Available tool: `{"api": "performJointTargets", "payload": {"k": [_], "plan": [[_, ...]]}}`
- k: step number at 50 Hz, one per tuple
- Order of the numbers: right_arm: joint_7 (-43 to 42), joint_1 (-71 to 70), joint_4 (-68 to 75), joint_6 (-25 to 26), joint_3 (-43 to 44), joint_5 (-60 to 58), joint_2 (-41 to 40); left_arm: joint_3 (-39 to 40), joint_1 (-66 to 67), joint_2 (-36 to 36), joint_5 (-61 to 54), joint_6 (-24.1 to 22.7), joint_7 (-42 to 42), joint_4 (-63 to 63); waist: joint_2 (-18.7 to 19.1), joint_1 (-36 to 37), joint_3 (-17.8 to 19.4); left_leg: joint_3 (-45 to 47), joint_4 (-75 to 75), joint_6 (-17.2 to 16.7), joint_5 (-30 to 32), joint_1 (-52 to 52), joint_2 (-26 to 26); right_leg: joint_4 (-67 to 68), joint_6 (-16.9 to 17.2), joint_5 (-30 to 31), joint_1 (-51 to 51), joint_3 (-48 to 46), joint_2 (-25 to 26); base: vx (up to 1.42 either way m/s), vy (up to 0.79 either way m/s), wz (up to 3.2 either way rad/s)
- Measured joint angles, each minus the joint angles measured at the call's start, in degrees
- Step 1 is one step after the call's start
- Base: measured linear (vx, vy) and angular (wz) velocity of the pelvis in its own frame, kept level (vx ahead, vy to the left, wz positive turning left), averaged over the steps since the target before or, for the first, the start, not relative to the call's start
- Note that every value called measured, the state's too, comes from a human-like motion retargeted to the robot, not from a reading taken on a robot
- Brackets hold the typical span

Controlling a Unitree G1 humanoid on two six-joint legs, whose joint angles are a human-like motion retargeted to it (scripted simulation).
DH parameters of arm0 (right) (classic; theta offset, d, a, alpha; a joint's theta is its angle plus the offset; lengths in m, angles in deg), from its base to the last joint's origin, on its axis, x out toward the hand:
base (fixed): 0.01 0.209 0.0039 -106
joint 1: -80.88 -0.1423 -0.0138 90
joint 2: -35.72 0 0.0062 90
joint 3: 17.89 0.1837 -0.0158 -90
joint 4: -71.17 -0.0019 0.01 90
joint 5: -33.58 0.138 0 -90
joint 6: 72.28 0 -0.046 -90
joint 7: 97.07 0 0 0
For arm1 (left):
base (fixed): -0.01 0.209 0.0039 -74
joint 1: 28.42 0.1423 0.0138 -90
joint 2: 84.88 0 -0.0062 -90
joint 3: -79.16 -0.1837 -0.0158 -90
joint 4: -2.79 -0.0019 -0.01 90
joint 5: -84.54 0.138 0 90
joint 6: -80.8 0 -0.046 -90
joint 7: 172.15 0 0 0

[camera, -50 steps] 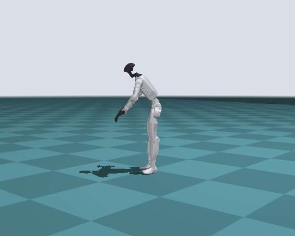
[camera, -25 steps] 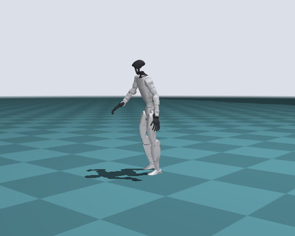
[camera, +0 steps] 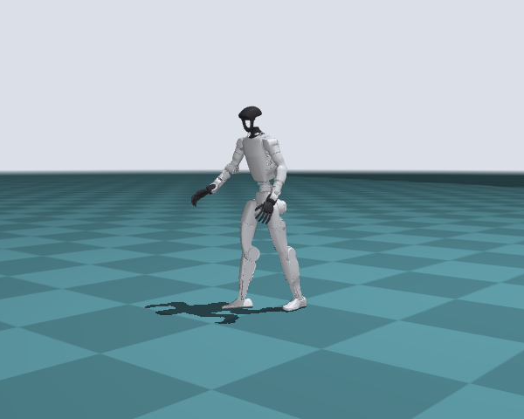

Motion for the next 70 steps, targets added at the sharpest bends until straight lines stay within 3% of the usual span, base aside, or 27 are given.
{"api": "performJointTargets", "payload": {"k": [3, 10, 15, 20, 25, 27, 30, 33, 37, 45, 47, 49, 53, 57, 59, 62, 63, 70], "plan": [[-0.8, 0.6, -0.8, 0.5, -0.2, -1.2, 0.5, -0.2, 1.5, 0.1, 0.3, 1.2, 0.7, -1.0, 2.4, -0.7, -1.2, -0.2, 7.0, 0.3, -0.3, -0.6, 1.9, 1.4, 0.0, -2.2, 3.0, -0.2, -0.6, 0.54, -0.08, 0.14], [-0.8, 2.9, -3.4, 2.3, -0.8, -4.4, 0.9, -0.7, 6.5, -0.3, -3.8, 3.7, 0.6, 1.2, 5.4, -2.1, -4.7, 1.6, 34.6, 9.3, 2.1, -12.8, 3.7, 6.1, 0.0, -8.8, 6.3, 0.0, -5.6, 0.42, 0.05, 0.32], [-0.8, 3.5, -4.7, 3.1, -2.2, -6.5, 1.4, 0.6, 8.7, 0.6, -5.2, 3.2, 2.5, 3.9, 5.3, -0.9, -6.2, 9.1, 40.3, 12.5, -0.5, -18.6, 4.6, 8.0, 0.0, -11.6, 7.4, -0.4, -9.3, 0.30, 0.02, 0.27], [-0.3, 3.0, -5.8, 3.3, -3.7, -8.5, 2.5, 0.6, 8.0, 1.1, -3.7, 3.5, 1.0, 2.2, 4.7, 0.7, -5.1, 15.0, 22.1, 10.3, 2.8, -17.1, -0.1, 8.9, 0.0, -14.0, 9.5, -0.3, -11.8, 0.25, 0.02, 0.06], [-0.7, 3.2, -6.8, 1.7, -3.8, -10.6, 2.8, 0.1, 7.5, 0.4, 1.1, 2.7, -0.4, -1.0, 7.7, 1.4, -3.7, 14.9, -4.2, 3.1, 12.3, -14.4, -2.4, 9.1, 0.0, -16.4, 12.7, -1.2, -8.6, 0.26, 0.05, -0.02], [-0.8, 3.5, -7.1, 1.1, -3.6, -11.2, 2.8, 0.4, 7.8, 0.2, 2.7, 2.2, -1.3, -1.9, 9.0, 1.0, -3.4, 14.2, -7.1, 0.2, 13.5, -15.9, -1.7, 9.1, 0.0, -17.2, 14.0, -1.7, -7.3, 0.26, 0.12, 0.18], [-0.8, 4.0, -7.4, 0.4, -3.4, -11.7, 3.1, 0.7, 7.7, 0.0, 3.5, 2.0, -1.5, -3.3, 9.6, -0.6, -4.8, 12.6, -7.1, -0.1, 14.3, -20.9, -2.0, 9.8, 0.0, -18.1, 13.7, -3.3, -7.1, 0.25, 0.18, 0.43], [-0.9, 4.9, -7.3, 0.3, -4.0, -11.3, 2.8, 0.8, 7.2, -0.1, 1.4, 2.7, 0.2, -6.8, 9.1, -1.1, -5.5, 13.4, -7.1, -0.1, 15.9, -19.6, -1.3, 11.5, -0.1, -20.2, 15.5, -2.8, -7.1, 0.39, 0.06, -0.04], [-0.6, 4.4, -5.9, 0.7, -4.9, -9.8, 1.2, 1.3, 3.3, 0.1, -3.9, 4.2, 2.3, -14.4, 8.4, -1.3, -5.3, 14.9, -7.1, 0.0, 17.4, -15.6, 1.9, 17.0, -3.7, -21.4, 15.9, -0.8, -5.6, 0.37, -0.02, -0.38], [-0.2, 2.1, -4.2, 0.6, -6.0, -9.8, -3.2, 0.3, -2.3, -3.4, 0.8, 4.8, 0.7, -13.7, 6.3, -5.6, -3.4, 14.6, -7.1, -0.1, 13.9, -10.8, 4.6, 49.0, -9.3, -14.6, 1.2, 2.3, -7.9, 0.24, 0.08, -0.05], [-0.2, 1.3, -4.6, 1.0, -6.8, -11.2, -3.0, 0.1, -4.5, -4.6, 1.6, 4.7, 0.9, -11.4, 5.7, -6.2, -2.6, 14.5, -7.1, 0.0, 13.6, -10.8, 4.2, 51.8, -8.1, -14.6, -2.2, 2.7, -8.6, 0.11, 0.07, -0.06], [0.0, 0.4, -5.2, 1.2, -8.2, -11.6, -2.3, -1.2, -7.0, -6.5, 2.2, 4.3, 0.8, -9.4, 5.6, -5.7, -2.2, 15.3, -7.1, 0.5, 13.4, -11.2, 4.7, 48.7, -9.3, -16.1, -4.3, 2.7, -7.6, 0.09, 0.02, -0.27], [-1.3, -2.4, -5.6, 1.0, -8.9, -9.1, -1.2, -5.5, -15.0, -11.4, 2.5, 3.7, 0.7, -7.4, 4.8, -5.6, 1.3, 15.3, -7.1, 0.7, 13.0, -11.2, 3.5, 32.5, -6.7, -16.5, -3.3, -1.0, -7.2, 0.07, 0.00, 0.10], [-1.8, -6.0, -5.4, 1.9, -9.7, -7.5, 0.0, -11.3, -25.5, -16.6, 3.4, 3.5, 1.1, -9.9, 2.2, -5.9, 6.8, 14.8, -7.1, 0.2, 12.7, -10.8, -0.1, 11.7, 0.0, -8.8, 0.7, -1.6, -6.7, 0.00, -0.12, 0.28], [-1.7, -8.7, -5.4, 2.5, -10.7, -7.2, 0.7, -13.9, -31.0, -19.0, 4.1, 3.9, 2.0, -12.1, 1.6, -5.8, 8.7, 15.0, -7.1, -0.1, 14.0, -13.7, -0.4, 5.9, 0.0, -3.8, -1.1, -1.3, -5.0, -0.24, -0.29, 0.12], [-0.6, -13.7, -5.7, 4.1, -13.7, -9.0, 3.3, -18.3, -39.2, -21.5, 4.2, 4.4, 3.5, -15.6, 2.0, -7.2, 11.3, 14.5, -7.1, -0.1, 15.9, -18.6, -1.5, 1.6, 0.0, 0.9, -4.0, -2.2, -4.5, -0.26, -0.12, 0.35], [-0.8, -15.3, -5.1, 4.4, -14.0, -8.7, 2.7, -19.8, -41.3, -22.6, 3.8, 4.3, 4.3, -16.5, 2.0, -8.0, 9.9, 14.6, -7.1, -0.1, 17.0, -22.7, -1.8, 0.3, 0.0, 2.4, -7.3, -2.7, -4.5, -0.27, -0.07, 0.43], [-1.1, -26.7, -0.2, 6.6, -17.2, -14.3, 1.2, -29.8, -55.2, -25.3, 10.4, 5.5, 5.0, -23.4, 1.3, -15.6, 13.1, 14.1, -7.1, -0.1, 21.6, -32.3, -3.1, -0.2, 0.0, 5.5, -15.6, -6.5, -4.7, -0.25, -0.07, 0.31]]}}
